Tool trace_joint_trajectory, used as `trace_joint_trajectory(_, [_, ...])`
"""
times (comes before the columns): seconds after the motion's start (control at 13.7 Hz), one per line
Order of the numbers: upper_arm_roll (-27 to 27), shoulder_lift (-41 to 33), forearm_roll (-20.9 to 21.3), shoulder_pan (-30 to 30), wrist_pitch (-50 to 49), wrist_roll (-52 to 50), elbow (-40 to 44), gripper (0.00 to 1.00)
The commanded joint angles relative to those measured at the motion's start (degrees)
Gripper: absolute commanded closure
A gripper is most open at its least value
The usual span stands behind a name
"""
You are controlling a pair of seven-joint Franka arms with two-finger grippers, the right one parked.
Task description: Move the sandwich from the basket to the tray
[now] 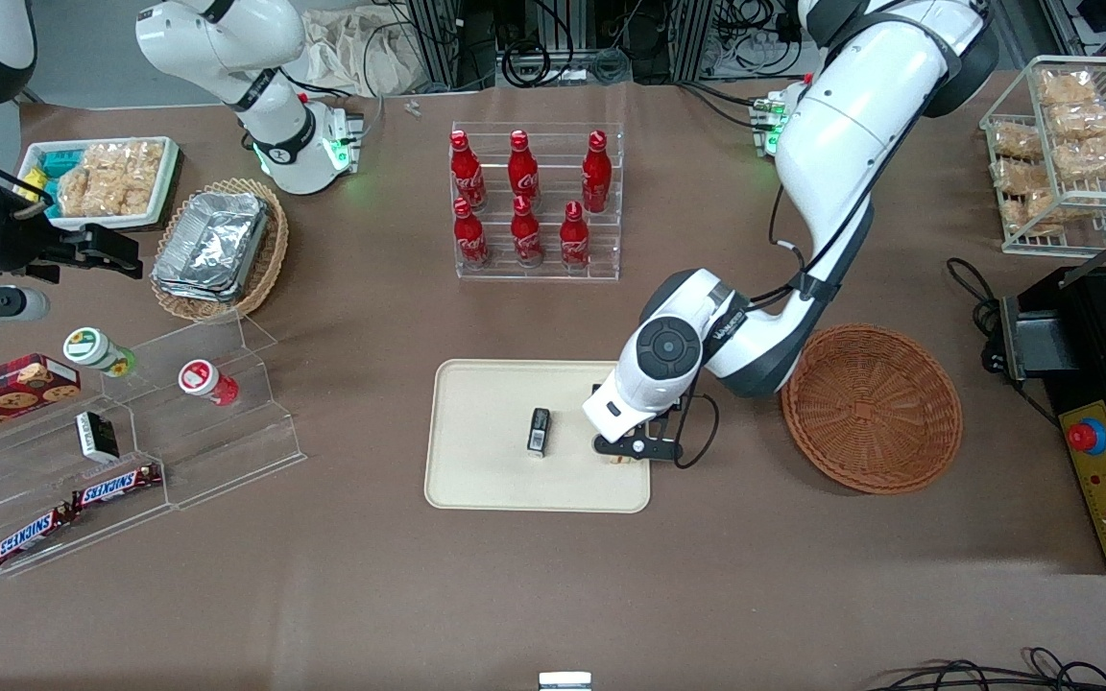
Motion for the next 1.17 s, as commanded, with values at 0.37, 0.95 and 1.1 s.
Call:
trace_joint_trajectory(0.37, [-0.19,0.81,0.01,-0.26,0.12,-4.96,2.73,0.01])
trace_joint_trajectory(0.95, [-0.19,-11.30,-12.56,7.90,-16.55,-0.50,5.73,0.01])
trace_joint_trajectory(1.1, [-0.10,-15.26,-12.21,10.62,-22.88,4.50,5.64,0.01])
